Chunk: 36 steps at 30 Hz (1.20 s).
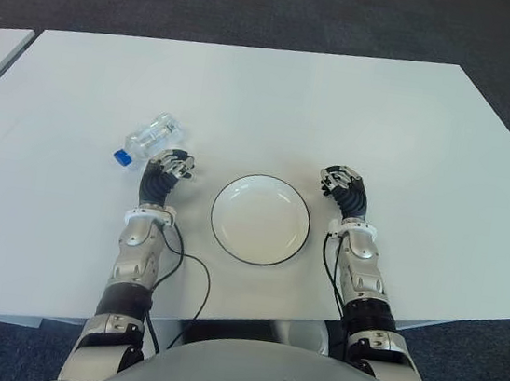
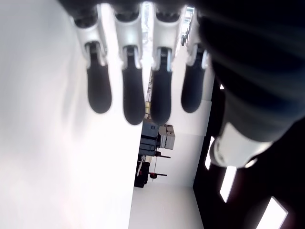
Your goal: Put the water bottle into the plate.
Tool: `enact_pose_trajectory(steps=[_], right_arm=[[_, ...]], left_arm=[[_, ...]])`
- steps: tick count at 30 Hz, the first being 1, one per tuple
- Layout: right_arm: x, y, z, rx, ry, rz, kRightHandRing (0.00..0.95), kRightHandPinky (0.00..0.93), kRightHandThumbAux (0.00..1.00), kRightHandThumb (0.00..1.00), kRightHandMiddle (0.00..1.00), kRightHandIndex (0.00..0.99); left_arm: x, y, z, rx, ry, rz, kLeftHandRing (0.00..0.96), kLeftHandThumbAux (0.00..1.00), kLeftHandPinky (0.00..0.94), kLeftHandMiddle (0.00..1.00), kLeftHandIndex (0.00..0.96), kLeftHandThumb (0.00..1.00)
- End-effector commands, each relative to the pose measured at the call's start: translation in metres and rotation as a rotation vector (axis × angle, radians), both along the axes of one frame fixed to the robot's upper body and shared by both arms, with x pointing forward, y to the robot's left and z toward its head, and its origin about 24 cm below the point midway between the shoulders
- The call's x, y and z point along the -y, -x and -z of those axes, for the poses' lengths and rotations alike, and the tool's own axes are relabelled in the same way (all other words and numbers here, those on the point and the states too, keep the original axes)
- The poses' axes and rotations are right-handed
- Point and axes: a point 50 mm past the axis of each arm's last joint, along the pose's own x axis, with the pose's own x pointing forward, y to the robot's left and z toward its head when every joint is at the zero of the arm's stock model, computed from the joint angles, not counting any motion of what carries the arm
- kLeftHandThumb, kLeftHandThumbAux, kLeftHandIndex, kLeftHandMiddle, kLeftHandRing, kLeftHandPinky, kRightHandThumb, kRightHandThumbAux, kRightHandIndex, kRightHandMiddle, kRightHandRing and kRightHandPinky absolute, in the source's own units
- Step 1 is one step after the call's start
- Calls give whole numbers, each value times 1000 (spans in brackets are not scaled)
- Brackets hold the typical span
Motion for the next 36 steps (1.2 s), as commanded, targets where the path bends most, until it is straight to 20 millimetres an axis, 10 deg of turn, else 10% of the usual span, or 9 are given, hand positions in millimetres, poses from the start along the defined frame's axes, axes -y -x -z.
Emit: enact_pose_trajectory(steps=[1,16,36], right_arm=[[-1,15,23,-126,-15,7,625,613,729,708,629,434],[-2,15,23,-124,-9,6,636,637,729,707,634,434],[-2,15,26,-121,5,-5,612,598,729,707,626,433]], left_arm=[[1,27,32,-182,38,-6,463,723,477,438,417,701],[1,23,16,-88,-229,18,440,723,434,434,419,703],[-14,-3,-33,82,-1187,-27,568,686,547,526,384,828]])
